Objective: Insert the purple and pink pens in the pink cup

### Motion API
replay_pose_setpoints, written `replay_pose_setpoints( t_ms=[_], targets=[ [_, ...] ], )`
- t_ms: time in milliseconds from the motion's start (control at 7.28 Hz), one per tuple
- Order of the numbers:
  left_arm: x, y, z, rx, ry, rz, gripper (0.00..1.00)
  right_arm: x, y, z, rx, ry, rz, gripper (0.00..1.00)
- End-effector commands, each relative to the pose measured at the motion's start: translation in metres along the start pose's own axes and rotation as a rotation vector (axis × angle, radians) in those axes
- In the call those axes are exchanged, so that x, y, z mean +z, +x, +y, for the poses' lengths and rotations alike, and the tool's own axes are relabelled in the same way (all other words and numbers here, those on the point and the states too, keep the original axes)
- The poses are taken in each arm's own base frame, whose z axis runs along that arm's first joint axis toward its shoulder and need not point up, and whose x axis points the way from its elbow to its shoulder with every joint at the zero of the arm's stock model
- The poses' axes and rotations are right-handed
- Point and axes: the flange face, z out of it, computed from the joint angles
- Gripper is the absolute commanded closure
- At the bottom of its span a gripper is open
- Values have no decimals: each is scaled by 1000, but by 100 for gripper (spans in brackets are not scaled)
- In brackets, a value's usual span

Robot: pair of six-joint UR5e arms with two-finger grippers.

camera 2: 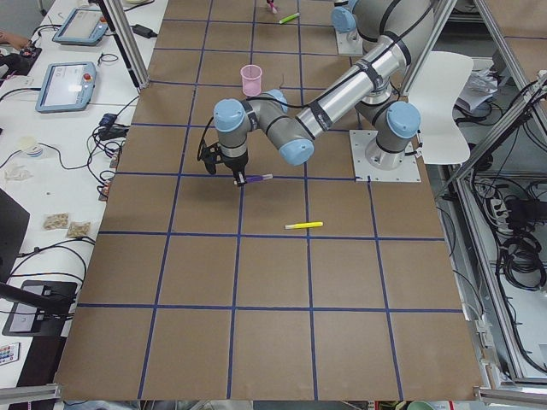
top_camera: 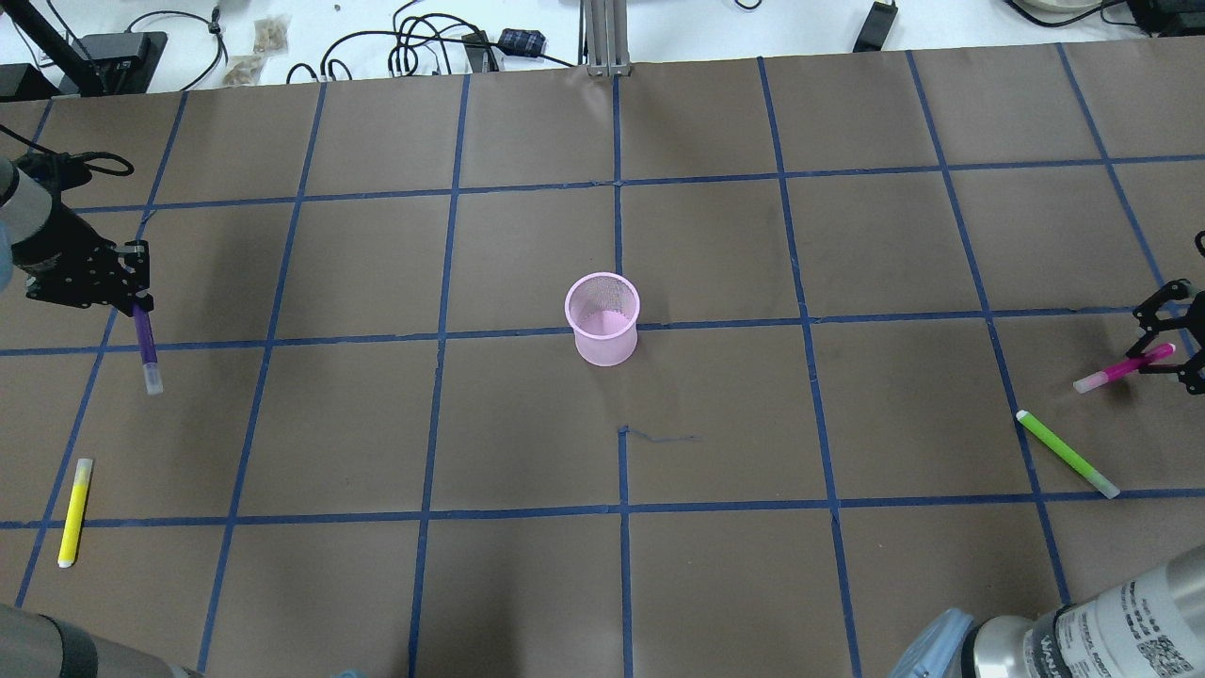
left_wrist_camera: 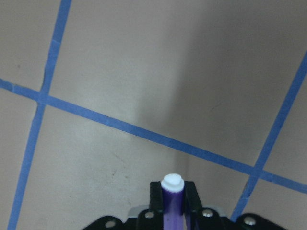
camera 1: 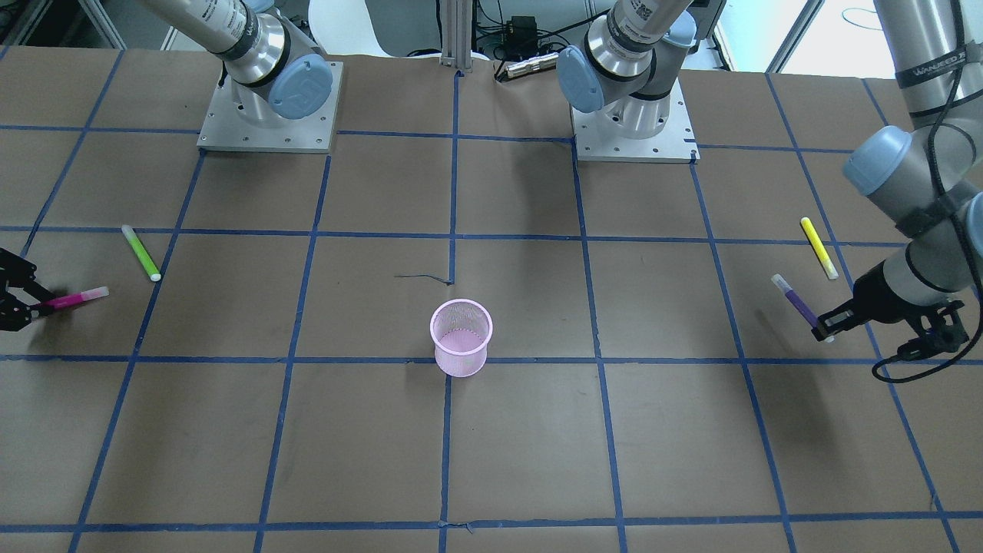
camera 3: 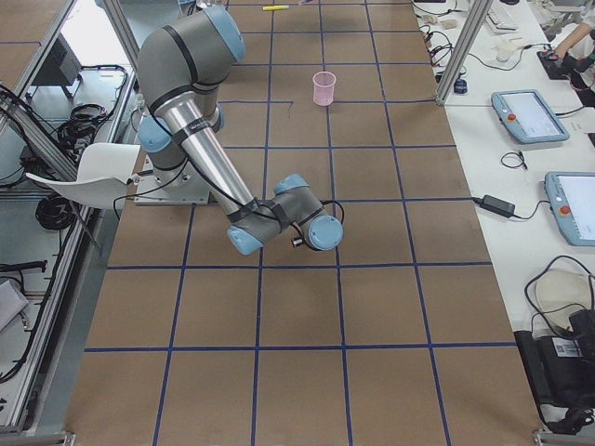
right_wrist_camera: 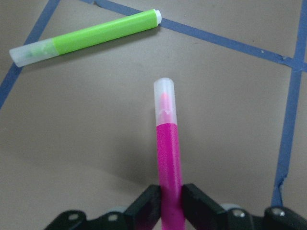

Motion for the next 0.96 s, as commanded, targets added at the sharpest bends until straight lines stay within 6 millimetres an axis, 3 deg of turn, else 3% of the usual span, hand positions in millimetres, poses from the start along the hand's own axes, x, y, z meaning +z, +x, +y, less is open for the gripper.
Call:
replay_pose_setpoints(
  t_ms=[0,137,412,550,824],
  targets=[
    [-34,20,3,33,46,-11,100,-29,28,-49,21,-14,48,93],
    [-46,34,5,54,70,-15,100,-29,53,-84,67,-13,29,93],
    [-63,64,13,47,97,-18,100,-29,114,-183,89,-34,36,93],
    [-62,65,13,49,96,-16,100,-23,137,-229,120,-21,49,93],
    [-59,67,15,50,90,-15,100,-7,170,-299,202,-14,42,93]
  ],
)
